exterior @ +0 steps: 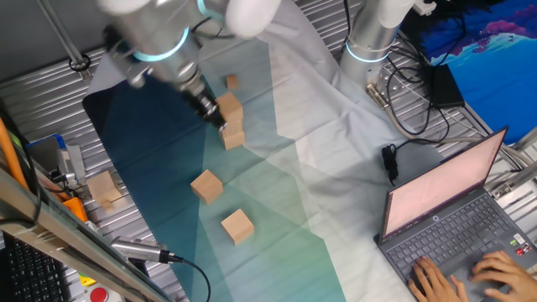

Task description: Stack the blocks in a vertical line of five

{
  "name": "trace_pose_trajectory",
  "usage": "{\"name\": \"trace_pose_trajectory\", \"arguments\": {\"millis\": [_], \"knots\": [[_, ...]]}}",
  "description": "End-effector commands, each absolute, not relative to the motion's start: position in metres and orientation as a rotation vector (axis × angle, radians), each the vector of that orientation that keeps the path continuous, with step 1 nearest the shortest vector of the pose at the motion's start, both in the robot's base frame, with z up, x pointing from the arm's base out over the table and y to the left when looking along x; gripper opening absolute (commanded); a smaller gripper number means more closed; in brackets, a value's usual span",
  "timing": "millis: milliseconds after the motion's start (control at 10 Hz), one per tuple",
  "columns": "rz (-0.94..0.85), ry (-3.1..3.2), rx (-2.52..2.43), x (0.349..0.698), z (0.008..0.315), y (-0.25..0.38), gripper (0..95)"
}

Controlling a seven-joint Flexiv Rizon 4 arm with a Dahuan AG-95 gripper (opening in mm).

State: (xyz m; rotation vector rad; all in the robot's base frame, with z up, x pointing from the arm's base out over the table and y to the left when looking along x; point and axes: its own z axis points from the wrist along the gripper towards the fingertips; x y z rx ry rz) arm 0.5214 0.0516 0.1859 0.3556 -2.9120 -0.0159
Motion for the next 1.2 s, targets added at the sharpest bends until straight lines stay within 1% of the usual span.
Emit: {"name": "trace_pose_trajectory", "arguments": {"millis": [100,400,900,1200], "knots": [[-0.014,-2.923,0.349,0.536,0.176,0.07,76.0],[-0.029,-2.92,0.327,0.546,0.165,0.086,76.0],[-0.146,-2.911,0.18,0.526,0.158,0.077,76.0],[-0.127,-2.898,0.182,0.522,0.16,0.079,76.0]]}}
